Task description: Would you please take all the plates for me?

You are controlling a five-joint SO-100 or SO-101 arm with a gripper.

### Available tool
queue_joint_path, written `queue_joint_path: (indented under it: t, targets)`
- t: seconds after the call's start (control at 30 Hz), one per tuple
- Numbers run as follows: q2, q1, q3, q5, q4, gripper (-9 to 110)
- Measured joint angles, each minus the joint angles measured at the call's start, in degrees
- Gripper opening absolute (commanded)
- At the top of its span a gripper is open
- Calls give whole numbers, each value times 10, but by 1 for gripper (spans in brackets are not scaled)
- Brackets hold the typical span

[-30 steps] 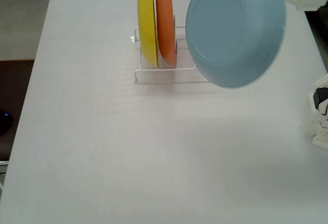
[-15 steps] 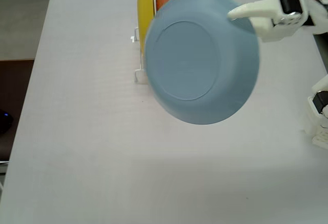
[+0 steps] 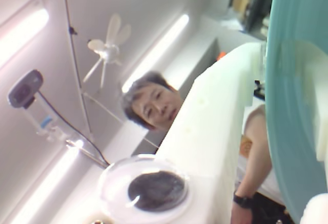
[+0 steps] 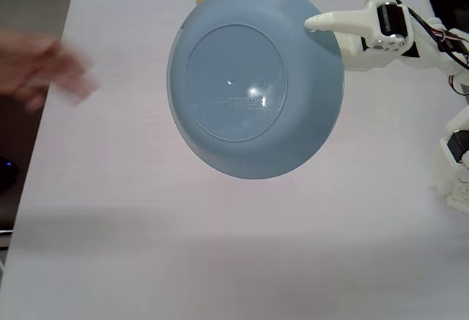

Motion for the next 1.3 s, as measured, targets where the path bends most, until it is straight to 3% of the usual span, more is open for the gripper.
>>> queue_joint_path:
  t: [0.47, 0.67, 0.8, 1.17, 1.3]
  targets:
    - [-1, -3, 24, -5, -32, 0]
    - [-1, 1, 24, -16, -33, 29]
    - [0, 9, 24, -25, -20, 38]
    - [0, 68, 24, -26, 49, 35]
    - [-6, 123, 24, -3, 89, 24]
